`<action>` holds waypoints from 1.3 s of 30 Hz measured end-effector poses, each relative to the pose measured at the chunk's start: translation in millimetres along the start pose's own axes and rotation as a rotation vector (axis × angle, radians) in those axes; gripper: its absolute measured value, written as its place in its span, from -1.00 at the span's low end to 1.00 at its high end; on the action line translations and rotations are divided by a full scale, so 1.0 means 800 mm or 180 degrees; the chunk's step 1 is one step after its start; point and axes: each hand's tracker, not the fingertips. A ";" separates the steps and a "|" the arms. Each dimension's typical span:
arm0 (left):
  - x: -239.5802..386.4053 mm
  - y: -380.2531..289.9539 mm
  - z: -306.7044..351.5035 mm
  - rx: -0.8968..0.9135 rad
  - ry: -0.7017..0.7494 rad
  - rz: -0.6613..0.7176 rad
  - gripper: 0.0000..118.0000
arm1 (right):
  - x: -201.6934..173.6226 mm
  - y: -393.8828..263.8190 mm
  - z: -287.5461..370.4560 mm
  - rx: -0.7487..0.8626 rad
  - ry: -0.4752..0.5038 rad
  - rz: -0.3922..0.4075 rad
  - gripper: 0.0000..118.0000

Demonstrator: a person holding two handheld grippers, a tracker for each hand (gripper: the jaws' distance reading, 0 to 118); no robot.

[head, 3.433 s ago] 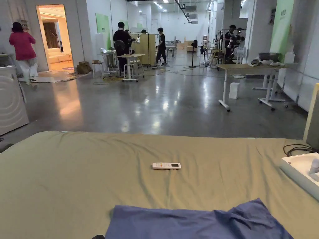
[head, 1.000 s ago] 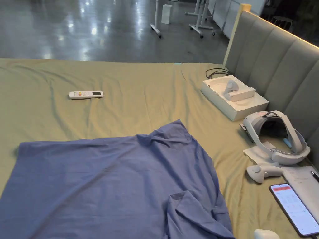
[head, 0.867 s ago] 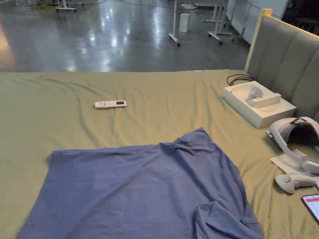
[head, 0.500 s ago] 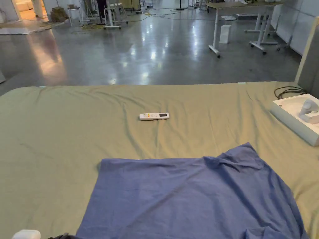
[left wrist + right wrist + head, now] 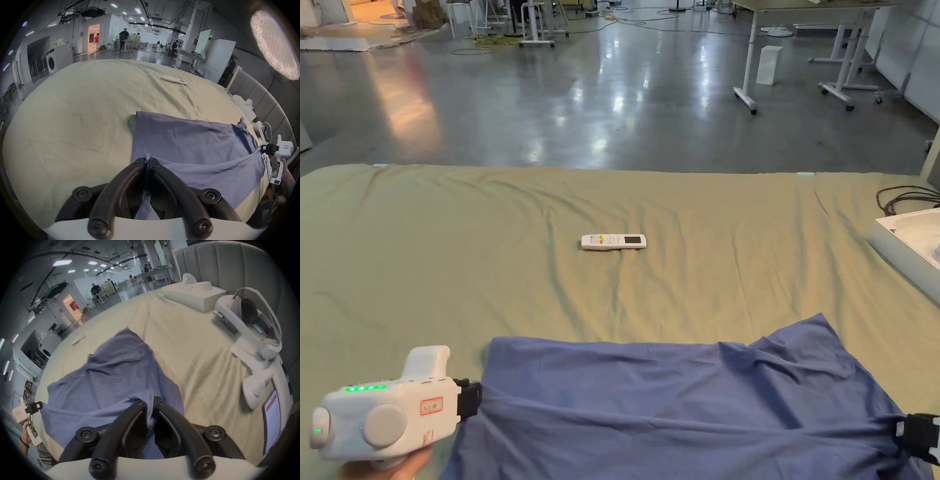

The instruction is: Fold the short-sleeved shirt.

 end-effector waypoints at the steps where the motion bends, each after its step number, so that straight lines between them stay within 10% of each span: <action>1: -0.003 0.001 -0.011 -0.0077 -0.0017 0.0036 -0.87 | -0.001 -0.001 -0.013 -0.0060 -0.0056 0.0025 -0.90; 3: -0.002 -0.007 -0.028 -0.0268 -0.0003 0.0178 -0.58 | -0.003 -0.009 -0.026 -0.0151 -0.0091 0.0125 -0.32; 5: -0.007 -0.012 -0.029 -0.0298 -0.0012 0.0314 0.44 | -0.001 -0.013 -0.025 -0.0153 -0.0092 0.0204 0.57; 23: 0.151 -0.077 0.432 0.2329 -0.0068 -0.0915 0.50 | -0.119 -0.131 0.388 0.2452 0.0173 0.1135 0.58; 26: 0.171 -0.098 0.460 0.2468 -0.0053 -0.0999 0.48 | -0.143 -0.153 0.409 0.2493 0.0160 0.1320 0.44; 28: 0.177 -0.109 0.473 0.2500 -0.0108 -0.1044 0.23 | -0.156 -0.166 0.416 0.2527 0.0137 0.1403 -0.14; 31: 0.182 -0.119 0.481 0.2510 -0.0232 -0.1093 -0.97 | -0.165 -0.177 0.424 0.2537 0.0112 0.1459 -0.72; 33: 0.183 -0.125 0.485 0.2486 -0.0269 -0.1126 -0.98 | -0.171 -0.180 0.427 0.2386 0.0219 0.1449 -1.00; 39: 0.177 -0.128 0.484 0.2363 -0.0359 -0.0990 -0.98 | -0.157 -0.184 0.423 0.2432 0.0229 0.1429 -1.00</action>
